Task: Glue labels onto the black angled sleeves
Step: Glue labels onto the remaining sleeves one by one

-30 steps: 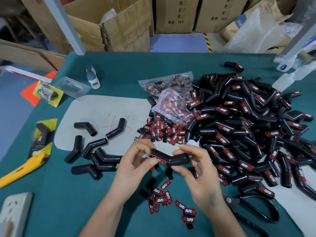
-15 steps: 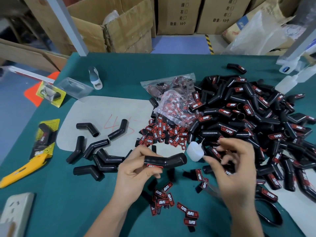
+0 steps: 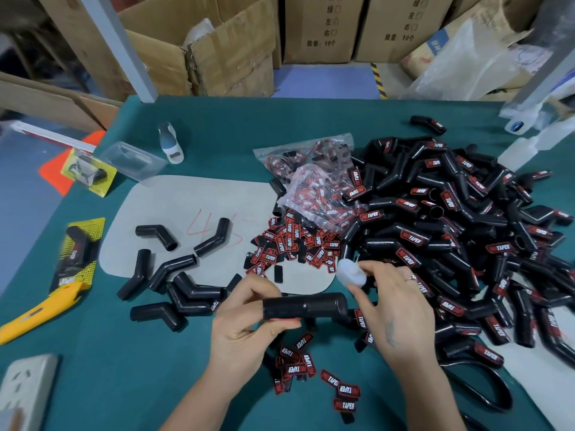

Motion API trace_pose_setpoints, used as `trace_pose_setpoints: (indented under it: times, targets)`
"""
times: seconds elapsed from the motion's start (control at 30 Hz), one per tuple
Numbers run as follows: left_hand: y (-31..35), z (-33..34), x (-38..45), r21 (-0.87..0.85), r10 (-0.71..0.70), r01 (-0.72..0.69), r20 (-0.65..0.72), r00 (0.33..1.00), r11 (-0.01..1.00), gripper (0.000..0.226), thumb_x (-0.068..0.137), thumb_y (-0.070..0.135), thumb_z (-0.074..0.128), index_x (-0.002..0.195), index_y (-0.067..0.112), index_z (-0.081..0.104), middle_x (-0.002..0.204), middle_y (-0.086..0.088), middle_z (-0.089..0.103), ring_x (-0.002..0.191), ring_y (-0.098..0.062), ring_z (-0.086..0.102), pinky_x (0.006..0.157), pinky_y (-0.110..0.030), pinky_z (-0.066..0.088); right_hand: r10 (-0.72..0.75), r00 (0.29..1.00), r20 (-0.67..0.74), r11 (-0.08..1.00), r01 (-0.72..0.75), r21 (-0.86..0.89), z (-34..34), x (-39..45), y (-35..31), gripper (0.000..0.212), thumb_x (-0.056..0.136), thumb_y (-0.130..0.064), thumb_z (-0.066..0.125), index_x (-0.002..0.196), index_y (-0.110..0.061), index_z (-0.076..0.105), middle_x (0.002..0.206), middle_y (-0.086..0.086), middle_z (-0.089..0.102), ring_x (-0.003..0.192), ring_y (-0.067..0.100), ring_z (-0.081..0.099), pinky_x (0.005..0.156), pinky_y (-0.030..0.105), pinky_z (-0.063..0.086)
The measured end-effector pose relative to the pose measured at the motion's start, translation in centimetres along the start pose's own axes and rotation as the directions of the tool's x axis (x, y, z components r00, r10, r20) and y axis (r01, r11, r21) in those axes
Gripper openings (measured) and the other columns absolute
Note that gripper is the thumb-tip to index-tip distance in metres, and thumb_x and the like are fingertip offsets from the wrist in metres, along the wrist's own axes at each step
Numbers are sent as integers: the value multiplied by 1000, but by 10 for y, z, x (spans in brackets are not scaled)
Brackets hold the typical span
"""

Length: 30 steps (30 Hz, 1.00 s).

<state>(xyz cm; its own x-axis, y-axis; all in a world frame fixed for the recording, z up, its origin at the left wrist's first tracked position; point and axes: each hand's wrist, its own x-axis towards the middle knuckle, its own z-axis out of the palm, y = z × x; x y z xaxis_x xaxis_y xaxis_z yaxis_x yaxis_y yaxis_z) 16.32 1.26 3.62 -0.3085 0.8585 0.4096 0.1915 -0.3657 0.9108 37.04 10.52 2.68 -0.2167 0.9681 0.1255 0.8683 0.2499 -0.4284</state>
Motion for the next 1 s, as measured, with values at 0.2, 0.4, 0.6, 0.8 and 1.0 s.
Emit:
trace_pose_setpoints:
  times: [0.2, 0.4, 0.6, 0.8, 1.0]
  targets:
    - [0, 4, -1, -208, -275, 284, 70, 959, 936, 9, 89, 18, 70, 89, 23, 77, 80, 8, 59, 48, -14, 52, 45, -25, 45, 96, 995, 5, 959, -94, 267, -3, -1, -1, 22, 96, -44, 63, 116, -45, 56, 107, -29, 53, 103, 9, 56, 73, 34, 41]
    - [-4, 5, 0, -286, -425, 425, 67, 903, 859, 7, 89, 27, 74, 89, 20, 74, 66, -2, 52, 55, -24, 41, 44, -28, 42, 189, 982, 8, 602, -122, 789, -15, -5, -8, 21, 96, -46, 68, 109, -58, 57, 114, -24, 69, 110, 0, 67, 91, 23, 53]
    - [-3, 4, 2, -280, -415, 419, 76, 907, 864, 20, 90, 37, 79, 101, 20, 78, 73, 1, 59, 57, -16, 46, 48, -27, 45, 132, 991, -33, 312, -10, 950, -30, -14, -11, 34, 96, -38, 67, 130, -38, 65, 120, 6, 72, 101, 29, 77, 86, 33, 62]
    - [-1, 3, 5, -256, -385, 365, -29, 923, 895, 13, 87, 25, 74, 96, 21, 81, 81, -2, 59, 56, -15, 50, 49, -25, 48, 161, 986, -36, 296, -13, 955, -40, -20, -1, 42, 75, -42, 87, 113, -36, 69, 109, 4, 71, 77, 19, 71, 68, 23, 59]
    - [1, 1, 8, -208, -352, 320, -142, 925, 924, 9, 82, 25, 77, 79, 17, 79, 76, -9, 60, 52, -14, 54, 52, -21, 48, 66, 989, -136, 402, 98, 910, -46, -28, -3, 46, 67, -29, 88, 108, -40, 69, 106, -3, 72, 91, 9, 70, 74, 17, 58]
